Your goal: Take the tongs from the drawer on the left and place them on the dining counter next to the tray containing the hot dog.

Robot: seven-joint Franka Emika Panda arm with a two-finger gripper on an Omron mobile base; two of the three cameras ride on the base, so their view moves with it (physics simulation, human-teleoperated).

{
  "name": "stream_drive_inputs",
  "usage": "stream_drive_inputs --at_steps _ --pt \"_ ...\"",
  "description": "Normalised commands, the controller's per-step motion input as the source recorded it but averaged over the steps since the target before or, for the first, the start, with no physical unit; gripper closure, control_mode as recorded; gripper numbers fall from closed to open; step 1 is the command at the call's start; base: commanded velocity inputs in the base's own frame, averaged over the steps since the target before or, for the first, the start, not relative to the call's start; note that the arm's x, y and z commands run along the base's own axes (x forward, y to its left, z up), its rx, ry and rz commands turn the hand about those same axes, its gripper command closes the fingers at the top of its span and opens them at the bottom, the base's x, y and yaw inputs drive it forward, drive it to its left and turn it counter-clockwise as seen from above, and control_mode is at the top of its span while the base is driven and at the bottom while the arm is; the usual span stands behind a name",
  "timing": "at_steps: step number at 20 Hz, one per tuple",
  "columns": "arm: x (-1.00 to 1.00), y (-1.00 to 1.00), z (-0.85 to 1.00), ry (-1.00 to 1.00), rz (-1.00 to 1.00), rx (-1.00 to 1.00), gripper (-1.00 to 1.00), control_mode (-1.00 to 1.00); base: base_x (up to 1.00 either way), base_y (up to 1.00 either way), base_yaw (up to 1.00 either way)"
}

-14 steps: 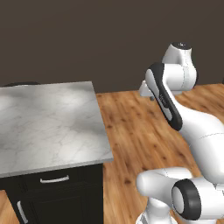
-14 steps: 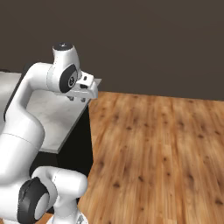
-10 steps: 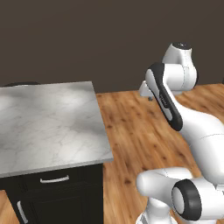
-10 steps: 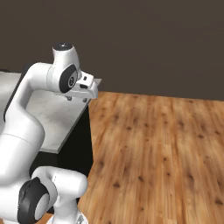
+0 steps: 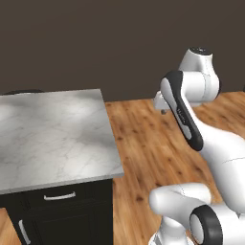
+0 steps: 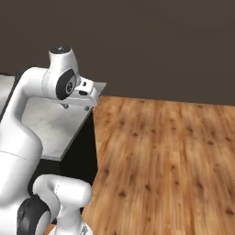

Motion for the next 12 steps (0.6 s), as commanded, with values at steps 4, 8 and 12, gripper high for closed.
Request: stream_drive_inputs --at_steps 4,8,12 --pt "-0.76 0.34 -0.08 0.00 0.09 -0.06 -1.00 -1.00 0.00 0.00 0.00" --pt "-0.85 0.54 -0.21 0.00 0.15 -0.11 -1.00 -1.00 0.00 0.00 0.00" --pt "-0.95 0.67 -0.28 0.00 0.17 -0.15 -1.00 -1.00 0.00 0.00 0.00"
